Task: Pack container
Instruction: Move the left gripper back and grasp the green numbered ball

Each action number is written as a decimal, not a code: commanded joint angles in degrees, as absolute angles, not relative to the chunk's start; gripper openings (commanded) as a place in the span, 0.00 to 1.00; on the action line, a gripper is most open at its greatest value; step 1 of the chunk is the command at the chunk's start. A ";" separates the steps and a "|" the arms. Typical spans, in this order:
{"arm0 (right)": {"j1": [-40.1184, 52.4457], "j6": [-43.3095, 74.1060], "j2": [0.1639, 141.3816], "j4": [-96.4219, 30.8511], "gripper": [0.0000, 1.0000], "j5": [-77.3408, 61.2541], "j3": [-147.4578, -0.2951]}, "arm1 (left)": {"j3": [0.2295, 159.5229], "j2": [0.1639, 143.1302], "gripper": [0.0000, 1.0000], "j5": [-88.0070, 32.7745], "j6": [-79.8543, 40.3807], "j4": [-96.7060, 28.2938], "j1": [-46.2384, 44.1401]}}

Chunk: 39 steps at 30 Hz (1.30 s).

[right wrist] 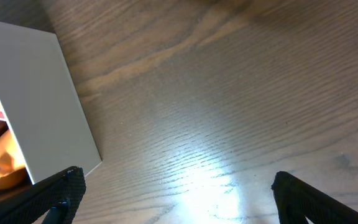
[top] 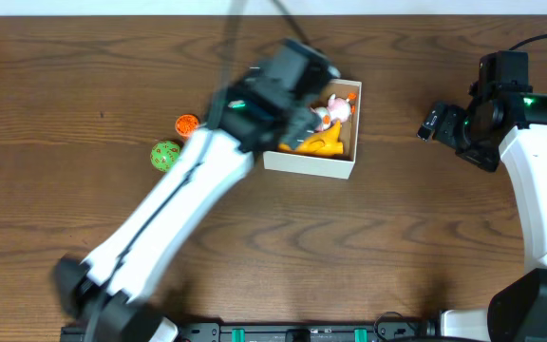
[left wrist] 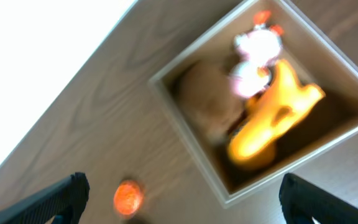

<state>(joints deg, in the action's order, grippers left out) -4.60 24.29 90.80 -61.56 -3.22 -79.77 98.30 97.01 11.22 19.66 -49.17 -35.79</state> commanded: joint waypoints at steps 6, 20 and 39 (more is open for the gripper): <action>-4.86 23.49 90.96 -61.56 0.99 -3.49 -80.16 | 96.77 95.55 0.98 7.79 3.31 -60.40 -15.66; -4.86 23.46 90.96 -62.41 0.99 -3.42 -80.16 | 94.08 114.54 0.99 4.91 -4.91 -61.78 -0.05; -4.86 23.51 90.96 -62.61 0.99 -3.44 -80.16 | 89.84 122.48 0.86 1.87 -4.51 -61.52 0.58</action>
